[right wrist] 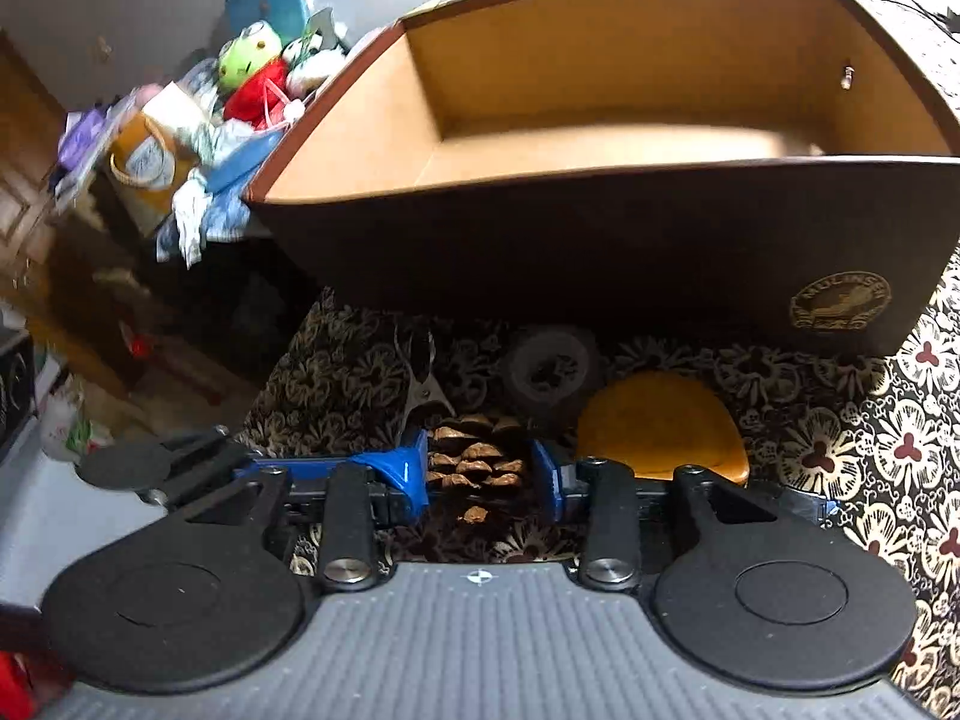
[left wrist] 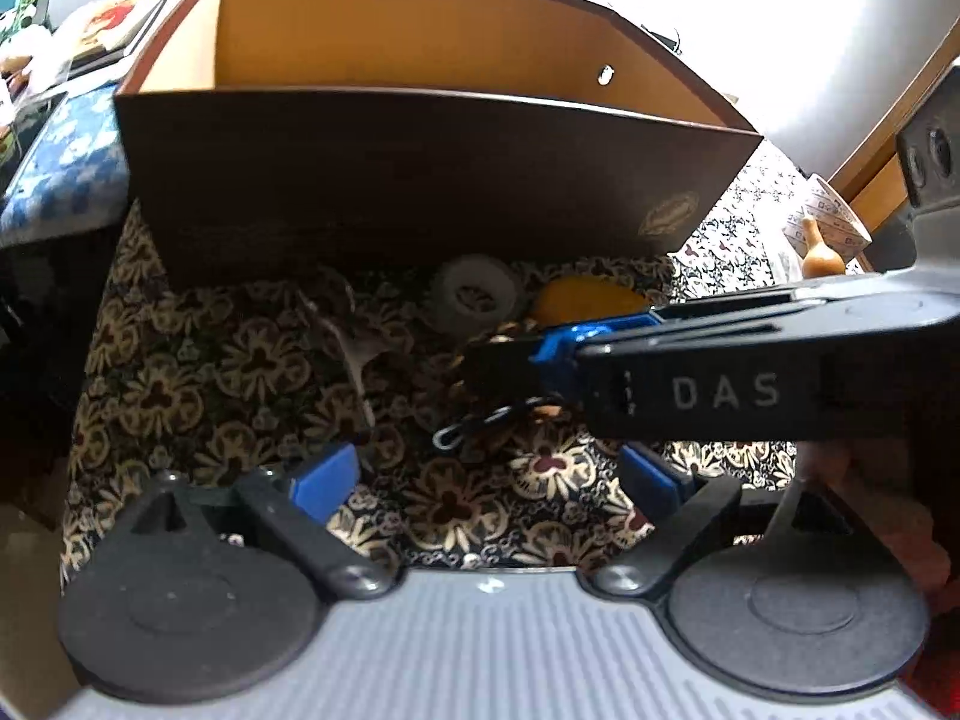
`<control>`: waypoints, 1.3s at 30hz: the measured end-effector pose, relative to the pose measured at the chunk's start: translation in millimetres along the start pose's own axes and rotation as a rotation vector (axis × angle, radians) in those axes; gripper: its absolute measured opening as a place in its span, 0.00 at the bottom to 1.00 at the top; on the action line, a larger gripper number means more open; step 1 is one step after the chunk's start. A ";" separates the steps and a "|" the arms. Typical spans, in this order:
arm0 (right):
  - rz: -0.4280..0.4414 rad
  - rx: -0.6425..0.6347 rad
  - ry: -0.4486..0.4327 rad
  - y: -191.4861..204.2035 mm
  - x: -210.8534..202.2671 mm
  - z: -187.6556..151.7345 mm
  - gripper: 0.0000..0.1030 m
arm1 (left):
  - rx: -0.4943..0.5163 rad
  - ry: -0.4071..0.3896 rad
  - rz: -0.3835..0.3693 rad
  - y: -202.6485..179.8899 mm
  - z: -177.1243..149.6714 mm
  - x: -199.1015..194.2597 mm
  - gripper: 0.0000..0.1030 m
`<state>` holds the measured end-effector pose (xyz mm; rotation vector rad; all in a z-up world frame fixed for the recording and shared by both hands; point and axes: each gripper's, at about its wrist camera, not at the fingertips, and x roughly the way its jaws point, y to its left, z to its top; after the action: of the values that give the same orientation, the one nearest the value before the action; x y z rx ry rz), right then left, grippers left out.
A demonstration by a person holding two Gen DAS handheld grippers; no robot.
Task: Organize rigid objects
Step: 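Close the right tool on the pine cone and lift it, then carry the pine cone with the right tool over the box wall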
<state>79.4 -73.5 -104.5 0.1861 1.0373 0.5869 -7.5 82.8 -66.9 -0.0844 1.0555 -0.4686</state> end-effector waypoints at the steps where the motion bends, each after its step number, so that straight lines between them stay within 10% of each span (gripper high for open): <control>1: 0.001 -0.004 0.003 -0.7 -0.4 1.0 0.21 | -0.002 -0.002 -0.006 2.4 -1.3 -2.3 0.90; 13: 0.204 0.137 -0.234 -31.2 -42.7 2.9 0.19 | -0.025 -0.146 -0.188 17.0 21.8 -54.7 0.90; 32: 0.385 0.243 -0.379 -51.7 -95.6 2.7 0.19 | 0.098 -0.232 -0.287 -19.8 62.4 -77.6 0.90; 39: 0.410 0.230 -0.446 -49.9 -119.5 18.8 0.19 | 0.141 -0.310 -0.283 -33.8 76.0 -100.0 0.71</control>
<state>69.4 -177.2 -25.3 0.7127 0.6289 0.7517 5.7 81.8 62.5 -0.1766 0.7054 -0.7591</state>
